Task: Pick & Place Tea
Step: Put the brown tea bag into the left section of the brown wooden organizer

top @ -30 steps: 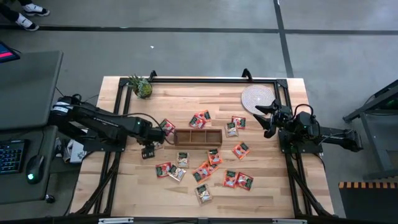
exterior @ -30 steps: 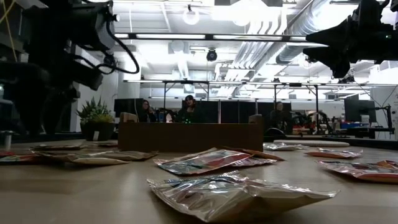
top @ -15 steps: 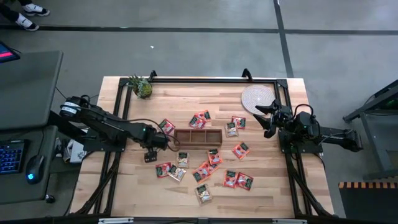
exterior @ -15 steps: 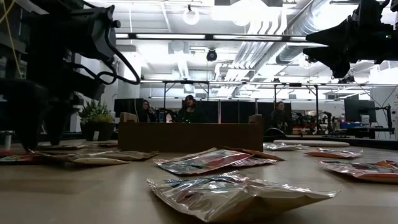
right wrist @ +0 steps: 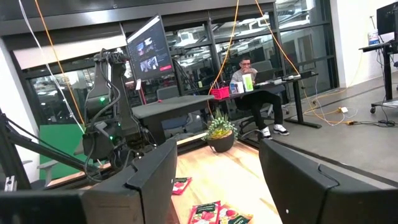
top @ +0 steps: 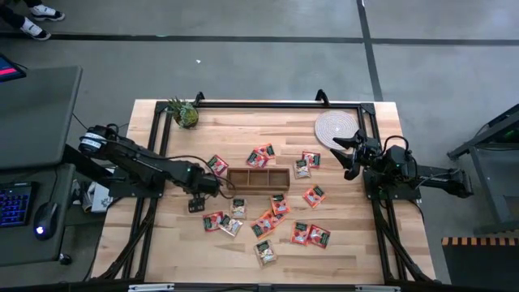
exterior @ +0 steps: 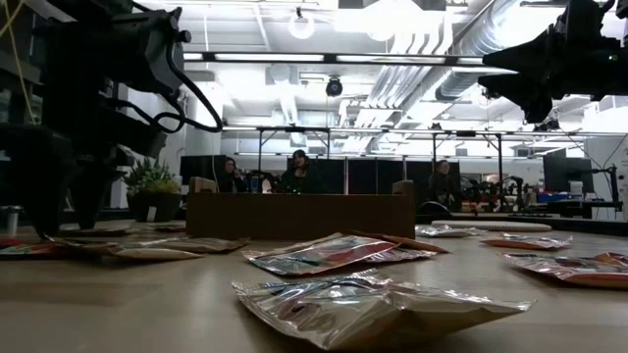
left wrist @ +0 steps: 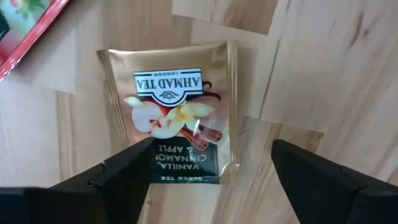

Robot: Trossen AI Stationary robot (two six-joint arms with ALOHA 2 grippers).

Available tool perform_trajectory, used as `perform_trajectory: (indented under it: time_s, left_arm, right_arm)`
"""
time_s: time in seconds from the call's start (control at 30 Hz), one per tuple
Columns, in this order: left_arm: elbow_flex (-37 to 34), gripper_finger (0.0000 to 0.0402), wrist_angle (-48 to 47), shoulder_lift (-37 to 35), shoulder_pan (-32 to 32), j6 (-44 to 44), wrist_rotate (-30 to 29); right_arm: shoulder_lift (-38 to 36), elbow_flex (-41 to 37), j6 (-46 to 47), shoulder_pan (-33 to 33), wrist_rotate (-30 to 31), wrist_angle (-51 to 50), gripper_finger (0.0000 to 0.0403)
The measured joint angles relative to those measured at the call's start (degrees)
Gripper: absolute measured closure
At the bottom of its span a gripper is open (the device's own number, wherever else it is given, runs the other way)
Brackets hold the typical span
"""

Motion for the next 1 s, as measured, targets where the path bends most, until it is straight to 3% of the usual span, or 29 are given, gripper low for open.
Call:
perform_trajectory:
  time_s: [0.4, 0.67, 0.9, 1.0]
  left_arm:
    - [0.00, 0.0170, 1.16, 1.82, 0.04, -0.26, 2.04]
    - [-0.04, 0.0269, 1.59, 1.93, 0.00, -3.18, 2.91]
    - [-0.04, 0.0381, 0.79, 1.96, 0.02, -3.89, 1.98]
    - [-0.01, 0.0393, 0.15, 1.96, 0.04, -3.54, 1.93]
  right_arm:
    - [0.01, 0.00, 0.00, -0.02, 0.00, -0.01, 0.0178]
    - [0.00, -0.02, 0.00, -0.02, 0.00, -0.02, 0.0178]
    - [-0.01, 0.00, 0.00, -0.02, 0.00, 0.00, 0.0178]
    - [0.00, -0.02, 0.00, -0.01, 0.00, 0.00, 0.0178]
